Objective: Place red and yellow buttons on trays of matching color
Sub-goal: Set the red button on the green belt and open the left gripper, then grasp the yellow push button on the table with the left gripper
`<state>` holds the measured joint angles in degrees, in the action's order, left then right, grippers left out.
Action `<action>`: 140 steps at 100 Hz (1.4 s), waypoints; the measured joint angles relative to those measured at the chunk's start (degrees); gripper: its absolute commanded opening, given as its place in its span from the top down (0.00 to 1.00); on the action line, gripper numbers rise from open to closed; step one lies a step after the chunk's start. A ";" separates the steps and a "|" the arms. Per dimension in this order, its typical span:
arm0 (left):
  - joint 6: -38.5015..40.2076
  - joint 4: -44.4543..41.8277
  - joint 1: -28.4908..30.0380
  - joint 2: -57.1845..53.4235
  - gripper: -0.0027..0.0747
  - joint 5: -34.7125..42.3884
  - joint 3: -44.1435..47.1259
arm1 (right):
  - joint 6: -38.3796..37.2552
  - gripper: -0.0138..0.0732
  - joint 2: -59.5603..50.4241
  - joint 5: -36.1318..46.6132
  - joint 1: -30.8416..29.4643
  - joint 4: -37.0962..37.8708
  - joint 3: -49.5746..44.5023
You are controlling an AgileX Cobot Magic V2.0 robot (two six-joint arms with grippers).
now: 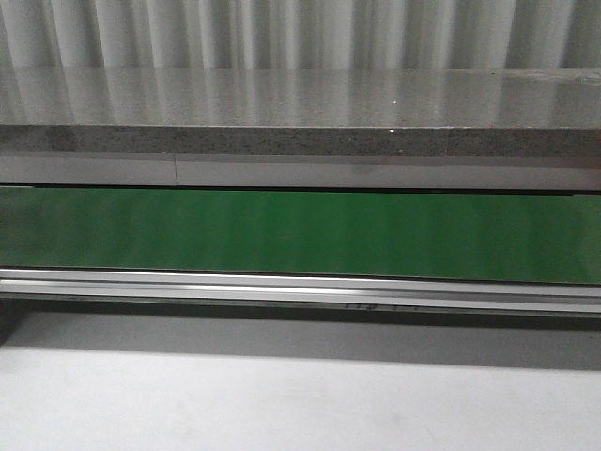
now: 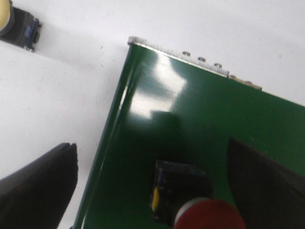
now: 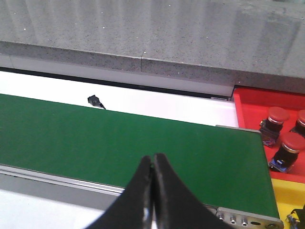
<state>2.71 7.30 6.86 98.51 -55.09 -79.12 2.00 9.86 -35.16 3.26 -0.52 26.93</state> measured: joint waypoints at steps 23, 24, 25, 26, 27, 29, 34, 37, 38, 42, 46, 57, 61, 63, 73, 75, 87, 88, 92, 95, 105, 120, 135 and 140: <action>1.06 0.00 4.76 0.12 0.17 0.70 -4.23 | 0.00 0.91 0.00 0.00 0.00 0.00 0.00; 1.17 0.00 5.01 0.26 0.17 0.52 -4.45 | 0.00 0.91 0.00 0.00 0.00 0.00 0.00; 1.15 0.00 5.53 0.38 0.17 0.37 -4.54 | 0.00 0.91 0.00 0.00 0.00 0.00 0.00; 1.15 0.00 5.78 0.40 0.17 0.14 -4.57 | 0.00 0.91 0.00 0.00 0.00 0.00 0.00; 1.28 0.00 6.03 0.64 0.17 0.03 -4.82 | 0.00 0.91 0.00 0.00 0.00 0.00 0.00; 1.29 0.00 6.77 0.87 0.17 -0.29 -5.13 | 0.00 0.91 0.00 0.00 0.00 0.00 0.00; 1.42 0.00 8.40 2.15 0.17 -1.21 -5.83 | 0.00 0.91 0.00 0.00 0.00 0.00 0.00; 1.53 0.00 9.38 2.95 0.17 -1.73 -6.23 | 0.00 0.91 0.00 0.00 0.00 0.00 0.00; 1.53 0.00 9.56 3.17 0.17 -1.95 -6.43 | 0.00 0.91 0.00 0.00 0.00 0.00 0.00; 1.53 0.00 10.56 4.49 0.17 -2.43 -6.91 | 0.00 0.91 0.00 0.00 0.00 0.00 0.00; 1.53 0.00 11.35 5.86 0.17 -2.93 -7.54 | 0.00 0.91 0.00 0.00 0.00 0.00 0.00; 1.53 0.00 12.29 9.20 0.17 -3.41 -9.39 | 0.00 0.91 0.00 0.00 0.00 0.00 0.00; 1.53 0.00 12.29 10.54 0.17 -3.42 -10.14 | 0.00 0.91 0.00 0.00 0.00 0.00 0.00; 1.53 0.00 12.41 11.24 0.17 -3.42 -10.67 | 0.00 0.91 0.00 0.00 0.00 0.00 0.00; 1.53 0.00 12.39 14.51 0.17 -3.42 -13.20 | 0.00 0.91 0.00 0.00 0.00 0.00 0.00; 1.53 0.00 12.39 15.21 0.17 -3.42 -13.73 | 0.00 0.91 0.00 0.00 0.00 0.00 0.00; 1.53 0.00 12.39 18.92 0.17 -2.66 -16.96 | 0.00 0.91 0.00 0.00 0.00 0.00 0.00; 1.53 0.00 12.39 19.32 0.17 -2.60 -17.31 | 0.00 0.91 0.00 0.00 0.00 0.00 0.00; 1.53 0.00 12.39 20.22 0.17 -2.22 -18.22 | 0.00 0.91 0.00 0.00 0.00 0.00 0.00; 1.53 0.00 12.39 21.05 0.17 -2.08 -18.78 | 0.00 0.91 0.00 0.00 0.00 0.00 0.00; 1.53 0.00 12.39 23.10 0.17 -1.36 -20.31 | 0.00 0.91 0.00 0.00 0.00 0.00 0.00; 1.53 -0.11 12.39 24.61 0.34 -0.48 -21.18 | 0.00 0.91 0.00 0.00 0.00 0.00 0.00; 1.53 -0.11 12.39 24.84 0.65 0.62 -21.21 | 0.00 0.91 0.00 0.00 0.00 0.00 0.00; 1.53 -0.19 12.39 24.84 0.74 0.62 -21.21 | 0.00 0.91 0.00 0.00 0.00 0.00 0.00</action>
<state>4.24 7.11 19.25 123.35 -54.47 -100.33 2.00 9.86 -35.16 3.26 -0.52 26.93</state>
